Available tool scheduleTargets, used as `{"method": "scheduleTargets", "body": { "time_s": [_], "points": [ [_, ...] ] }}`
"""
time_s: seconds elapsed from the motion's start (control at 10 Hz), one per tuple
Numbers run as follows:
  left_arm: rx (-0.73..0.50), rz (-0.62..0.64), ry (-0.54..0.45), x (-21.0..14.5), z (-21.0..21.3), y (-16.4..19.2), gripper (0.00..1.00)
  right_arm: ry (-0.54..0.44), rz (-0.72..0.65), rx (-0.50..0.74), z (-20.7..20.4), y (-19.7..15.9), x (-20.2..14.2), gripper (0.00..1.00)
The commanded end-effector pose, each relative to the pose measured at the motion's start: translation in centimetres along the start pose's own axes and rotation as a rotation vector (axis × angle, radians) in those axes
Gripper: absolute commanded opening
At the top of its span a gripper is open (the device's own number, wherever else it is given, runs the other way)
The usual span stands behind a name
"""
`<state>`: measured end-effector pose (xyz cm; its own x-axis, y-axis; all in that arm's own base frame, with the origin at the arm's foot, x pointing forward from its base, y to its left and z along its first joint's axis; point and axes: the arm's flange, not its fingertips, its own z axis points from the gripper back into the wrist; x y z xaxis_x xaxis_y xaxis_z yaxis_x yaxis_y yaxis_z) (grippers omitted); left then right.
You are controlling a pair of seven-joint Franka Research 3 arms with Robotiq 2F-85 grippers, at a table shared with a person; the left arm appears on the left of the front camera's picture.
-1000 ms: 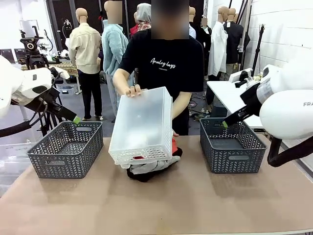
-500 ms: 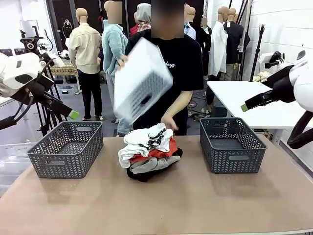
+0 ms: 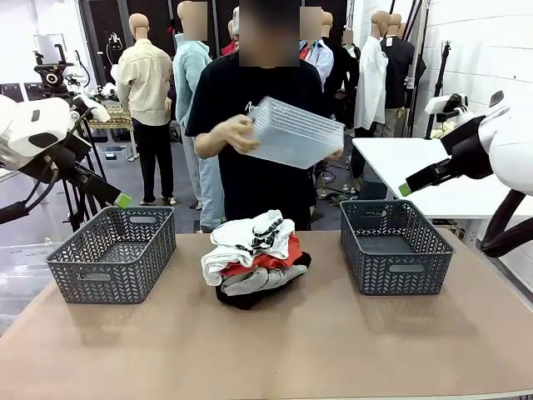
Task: Sort the tops and bottoms.
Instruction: Lift clothes from the center of the table with your left hand.
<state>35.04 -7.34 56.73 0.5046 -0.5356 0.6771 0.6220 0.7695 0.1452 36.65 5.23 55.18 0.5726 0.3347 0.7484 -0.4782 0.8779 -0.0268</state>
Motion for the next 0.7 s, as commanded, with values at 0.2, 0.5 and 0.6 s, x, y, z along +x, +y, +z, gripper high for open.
{"method": "scheduleTargets", "body": {
  "time_s": [0.2,0.5,0.6],
  "points": [
    [-0.011,-0.002,-0.01,0.19,0.2,-0.35,1.0,-0.002,-0.003,-0.001,0.05,-0.15,-0.03,1.0],
    [-0.011,-0.002,-0.01,0.19,0.2,-0.35,1.0,-0.002,-0.003,-0.001,0.05,-0.15,-0.03,1.0],
    [-0.011,-0.002,-0.01,0.19,0.2,-0.35,1.0,-0.002,-0.003,-0.001,0.05,-0.15,-0.03,1.0]
  ]
}}
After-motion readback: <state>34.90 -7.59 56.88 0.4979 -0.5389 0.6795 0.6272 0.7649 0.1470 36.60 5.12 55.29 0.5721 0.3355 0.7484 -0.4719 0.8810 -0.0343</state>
